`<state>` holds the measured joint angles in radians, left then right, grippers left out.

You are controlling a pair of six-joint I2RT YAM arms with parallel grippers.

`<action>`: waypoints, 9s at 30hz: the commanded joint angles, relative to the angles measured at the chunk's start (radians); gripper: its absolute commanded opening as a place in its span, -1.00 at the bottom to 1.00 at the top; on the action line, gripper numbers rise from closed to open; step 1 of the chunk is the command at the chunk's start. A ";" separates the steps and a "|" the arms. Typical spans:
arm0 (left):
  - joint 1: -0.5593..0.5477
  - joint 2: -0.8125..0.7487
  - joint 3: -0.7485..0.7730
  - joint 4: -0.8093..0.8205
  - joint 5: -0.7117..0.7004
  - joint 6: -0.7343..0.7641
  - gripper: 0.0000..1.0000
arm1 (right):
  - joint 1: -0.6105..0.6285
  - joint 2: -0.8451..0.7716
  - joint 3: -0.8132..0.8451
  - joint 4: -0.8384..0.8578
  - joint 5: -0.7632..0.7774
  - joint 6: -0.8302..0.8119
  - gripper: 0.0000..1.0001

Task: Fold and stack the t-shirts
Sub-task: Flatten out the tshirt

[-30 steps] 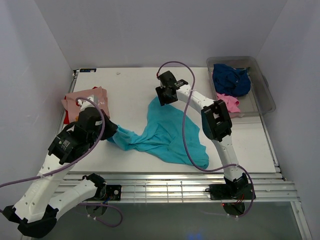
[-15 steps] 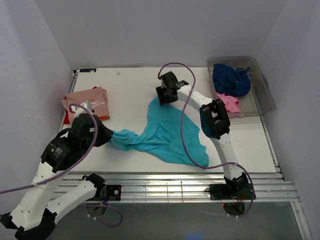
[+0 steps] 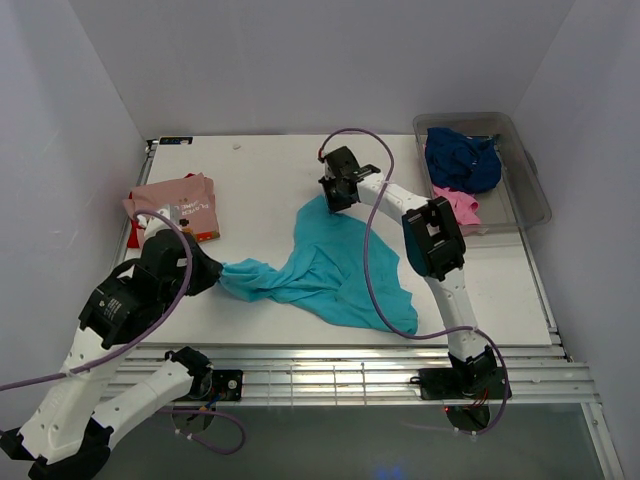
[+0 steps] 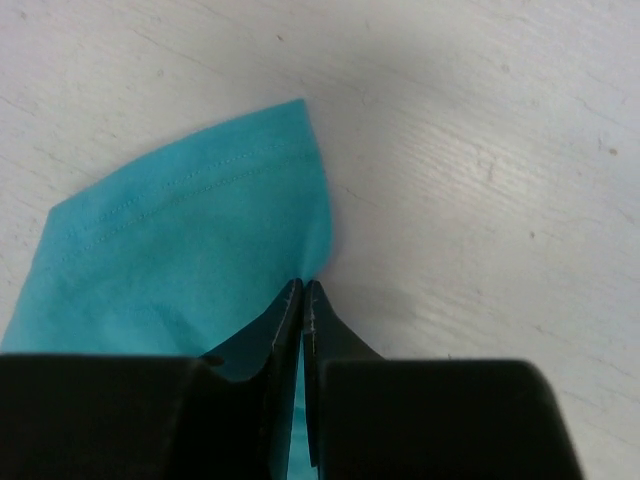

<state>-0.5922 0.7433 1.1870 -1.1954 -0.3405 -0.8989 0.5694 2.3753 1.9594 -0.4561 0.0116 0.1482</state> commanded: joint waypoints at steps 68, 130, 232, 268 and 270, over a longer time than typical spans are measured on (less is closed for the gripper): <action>0.282 0.981 1.251 0.405 0.287 0.462 -1.00 | -0.226 -0.715 0.380 -0.098 0.217 -0.047 -0.83; 0.282 0.421 -0.244 0.497 0.296 0.376 0.08 | 0.096 -1.299 -1.223 -0.099 0.117 0.334 0.10; 0.247 0.600 -0.354 0.559 0.225 0.356 0.57 | 0.402 -0.872 -1.033 -0.113 0.211 0.439 -0.39; 0.236 0.544 -0.412 0.511 0.192 0.307 0.32 | 0.294 -0.901 -0.995 -0.090 0.180 0.389 -0.40; 0.236 0.562 -0.421 0.546 0.193 0.307 0.32 | 0.293 -0.915 -1.013 -0.085 0.176 0.396 -0.40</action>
<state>-0.3527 1.2850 0.7895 -0.6991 -0.1326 -0.5888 0.8642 1.5024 0.9630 -0.5682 0.1982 0.5404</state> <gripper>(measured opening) 0.658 0.303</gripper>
